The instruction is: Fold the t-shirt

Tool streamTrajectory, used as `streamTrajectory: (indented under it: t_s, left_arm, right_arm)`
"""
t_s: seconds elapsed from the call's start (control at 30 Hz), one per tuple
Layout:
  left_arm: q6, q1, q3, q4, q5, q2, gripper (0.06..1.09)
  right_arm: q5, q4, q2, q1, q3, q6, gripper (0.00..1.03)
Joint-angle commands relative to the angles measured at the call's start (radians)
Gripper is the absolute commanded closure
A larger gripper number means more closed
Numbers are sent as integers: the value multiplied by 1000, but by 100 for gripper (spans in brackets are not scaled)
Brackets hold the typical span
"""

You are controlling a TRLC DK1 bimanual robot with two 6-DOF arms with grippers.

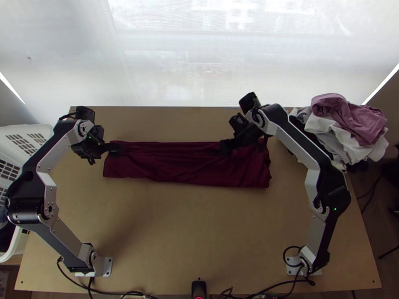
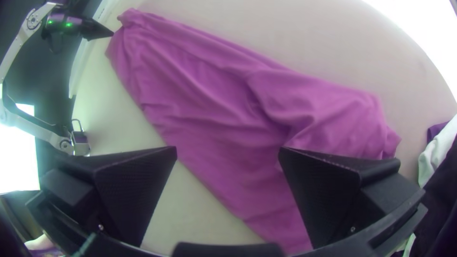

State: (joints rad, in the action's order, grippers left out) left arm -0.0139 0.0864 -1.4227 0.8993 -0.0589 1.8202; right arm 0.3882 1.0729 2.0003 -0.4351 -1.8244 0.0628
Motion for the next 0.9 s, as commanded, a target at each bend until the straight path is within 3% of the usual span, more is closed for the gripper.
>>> streamTrajectory:
  t_s: [0.0,0.43,0.53,0.7,0.87]
  left_arm:
    - [22,-16,33,-54,4,17,12]
    - [28,-19,54,-77,2,60,13]
    - [28,-28,61,-80,-1,60,17]
    - [23,-42,70,-80,-62,57,36]
    - [11,-48,88,-85,-101,67,66]
  right_arm:
    - [-28,-80,-26,-39,117,0,4]
    - [-37,-128,-26,-53,168,0,4]
    - [-38,-130,-21,-53,166,2,4]
    - [-41,-131,-12,-53,171,5,4]
    - [-41,-131,-9,-54,172,3,4]
